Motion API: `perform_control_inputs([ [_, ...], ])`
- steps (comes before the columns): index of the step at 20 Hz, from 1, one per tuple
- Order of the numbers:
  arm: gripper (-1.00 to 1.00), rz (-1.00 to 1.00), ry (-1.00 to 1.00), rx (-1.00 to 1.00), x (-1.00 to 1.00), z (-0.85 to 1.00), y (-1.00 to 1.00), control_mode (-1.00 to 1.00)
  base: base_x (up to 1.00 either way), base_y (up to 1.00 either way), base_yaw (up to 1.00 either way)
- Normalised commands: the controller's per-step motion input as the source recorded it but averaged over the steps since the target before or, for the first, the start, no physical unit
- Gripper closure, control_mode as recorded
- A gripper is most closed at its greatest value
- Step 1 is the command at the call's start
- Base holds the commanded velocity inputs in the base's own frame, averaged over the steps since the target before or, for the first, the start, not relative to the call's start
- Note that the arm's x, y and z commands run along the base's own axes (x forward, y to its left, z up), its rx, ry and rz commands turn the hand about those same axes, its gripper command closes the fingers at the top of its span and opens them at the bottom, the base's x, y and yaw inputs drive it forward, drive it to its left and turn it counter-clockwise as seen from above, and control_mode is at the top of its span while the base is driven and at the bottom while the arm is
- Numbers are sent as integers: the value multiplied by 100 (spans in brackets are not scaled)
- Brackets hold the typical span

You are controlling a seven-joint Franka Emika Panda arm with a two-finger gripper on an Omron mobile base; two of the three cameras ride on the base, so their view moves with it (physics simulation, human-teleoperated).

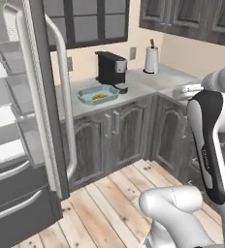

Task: Pick the apple and banana from the fridge and place them inside the tupperware on the counter.

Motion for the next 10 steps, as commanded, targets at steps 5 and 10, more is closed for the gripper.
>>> perform_control_inputs([
  [5, 100, 0, 0, 0, 0, 0, 0, 100, 100, -30, 74],
  [10, 100, 0, 0, 0, 0, 0, 0, 100, 95, -54, 58],
])
